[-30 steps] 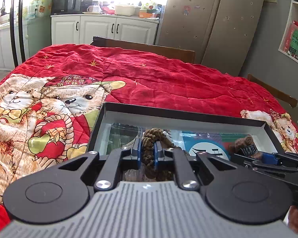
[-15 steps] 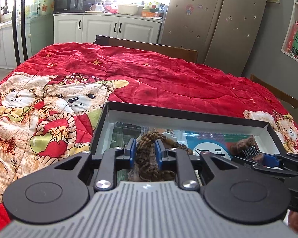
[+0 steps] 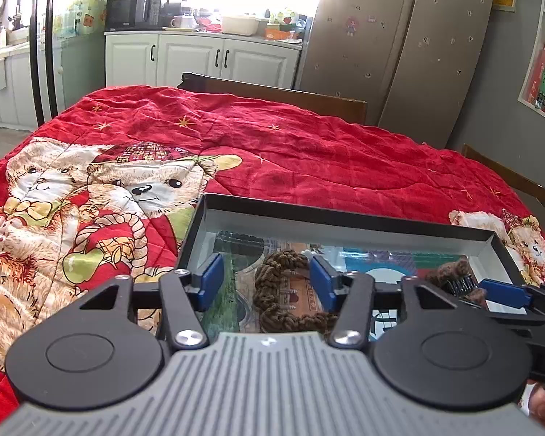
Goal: Organize objects
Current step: 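Lower into the box and open the right tool while the left tool opens too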
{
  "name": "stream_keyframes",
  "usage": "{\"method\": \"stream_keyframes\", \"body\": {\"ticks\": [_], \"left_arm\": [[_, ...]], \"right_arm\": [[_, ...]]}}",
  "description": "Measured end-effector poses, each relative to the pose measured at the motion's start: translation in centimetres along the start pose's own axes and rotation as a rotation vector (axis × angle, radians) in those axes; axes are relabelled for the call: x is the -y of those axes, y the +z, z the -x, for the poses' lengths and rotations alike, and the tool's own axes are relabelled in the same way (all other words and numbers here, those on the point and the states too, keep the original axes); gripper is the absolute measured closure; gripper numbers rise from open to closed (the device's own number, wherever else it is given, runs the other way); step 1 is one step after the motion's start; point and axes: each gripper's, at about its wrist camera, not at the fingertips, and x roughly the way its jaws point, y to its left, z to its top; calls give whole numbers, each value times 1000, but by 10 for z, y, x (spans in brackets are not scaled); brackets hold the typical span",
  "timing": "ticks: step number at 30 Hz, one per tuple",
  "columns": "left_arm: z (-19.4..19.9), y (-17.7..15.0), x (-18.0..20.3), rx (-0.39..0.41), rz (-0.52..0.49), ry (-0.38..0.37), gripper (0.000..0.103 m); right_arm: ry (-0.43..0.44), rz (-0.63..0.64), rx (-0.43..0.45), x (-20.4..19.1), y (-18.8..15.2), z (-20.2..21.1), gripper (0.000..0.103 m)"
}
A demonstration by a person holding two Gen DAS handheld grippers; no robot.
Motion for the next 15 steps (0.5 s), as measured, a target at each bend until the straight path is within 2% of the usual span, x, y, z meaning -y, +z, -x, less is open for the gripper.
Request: {"method": "stream_keyframes", "body": {"ticks": [15], "left_arm": [[19,2,6,72,-36,5,20]], "right_arm": [[-17,-12,51,4,1,15,32]]}}
